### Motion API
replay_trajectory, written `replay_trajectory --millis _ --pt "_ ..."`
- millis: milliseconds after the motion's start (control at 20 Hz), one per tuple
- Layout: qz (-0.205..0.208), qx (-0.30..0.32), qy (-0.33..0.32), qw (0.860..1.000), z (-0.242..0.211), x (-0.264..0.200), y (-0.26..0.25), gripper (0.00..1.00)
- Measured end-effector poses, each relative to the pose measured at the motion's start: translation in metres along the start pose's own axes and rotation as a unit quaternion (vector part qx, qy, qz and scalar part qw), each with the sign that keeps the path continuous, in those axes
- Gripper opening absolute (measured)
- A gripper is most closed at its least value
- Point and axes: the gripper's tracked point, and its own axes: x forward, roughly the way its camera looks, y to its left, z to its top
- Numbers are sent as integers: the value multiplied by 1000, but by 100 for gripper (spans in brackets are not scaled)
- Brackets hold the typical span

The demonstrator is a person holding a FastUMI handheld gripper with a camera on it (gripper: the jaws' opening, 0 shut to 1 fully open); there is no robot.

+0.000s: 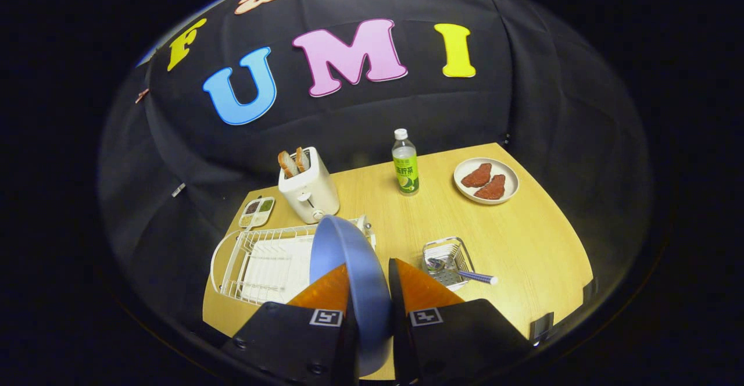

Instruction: Take the plate from the dish rack, then take the spoon from the basket and place it into the plate.

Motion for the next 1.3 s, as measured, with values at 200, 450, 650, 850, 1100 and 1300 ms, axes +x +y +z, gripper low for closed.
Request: replay_trajectory --millis 200,450,650,850,1100,1300 --pt "22 31 27 999 -34 -24 -44 27" --pt "64 72 75 993 -82 -31 -86 27" --pt "89 85 119 985 -129 -6 -111 27" --pt "90 77 150 982 -158 34 -136 27" --pt "119 84 162 976 -165 52 -142 29" --pt "116 52 150 981 -167 57 -155 32"
